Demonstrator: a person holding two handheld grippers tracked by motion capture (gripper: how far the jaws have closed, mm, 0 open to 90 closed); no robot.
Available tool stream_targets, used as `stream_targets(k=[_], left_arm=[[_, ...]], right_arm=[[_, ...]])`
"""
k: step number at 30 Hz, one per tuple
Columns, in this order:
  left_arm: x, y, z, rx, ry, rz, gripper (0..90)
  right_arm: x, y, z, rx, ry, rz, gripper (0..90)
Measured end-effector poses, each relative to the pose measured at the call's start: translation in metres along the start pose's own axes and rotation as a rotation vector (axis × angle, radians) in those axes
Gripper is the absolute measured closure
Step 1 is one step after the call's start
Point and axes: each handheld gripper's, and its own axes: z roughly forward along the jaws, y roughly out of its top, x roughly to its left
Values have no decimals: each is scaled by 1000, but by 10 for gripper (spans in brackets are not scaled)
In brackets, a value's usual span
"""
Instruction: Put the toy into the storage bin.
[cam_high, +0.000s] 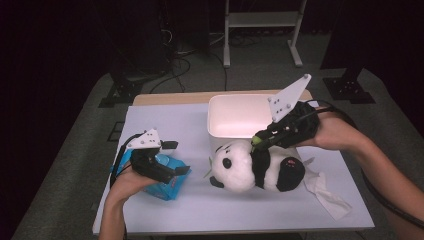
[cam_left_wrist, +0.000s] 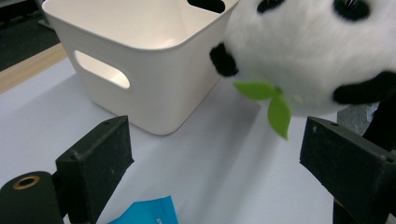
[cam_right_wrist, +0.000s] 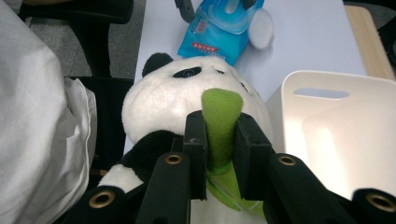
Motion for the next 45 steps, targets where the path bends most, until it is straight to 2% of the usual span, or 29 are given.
stream_targets(k=[9, 20, 28, 36, 45], left_arm=[[4, -3, -3, -12, 5, -25, 80], [8, -5, -8, -23, 14, -36, 80], [12, -7, -10, -24, 23, -44, 80], [14, -9, -15, -33, 34, -56, 80], [16, -11, -15, -32, 33, -62, 80]], right_arm=[[-14, 14, -20, -22, -7, -1, 761], [-34, 25, -37, -14, -35, 16, 762], [-61, 29, -49, 8, -74, 48, 761], [-90, 27, -55, 13, -104, 85, 761], [-120, 23, -46, 32, -119, 110, 761]])
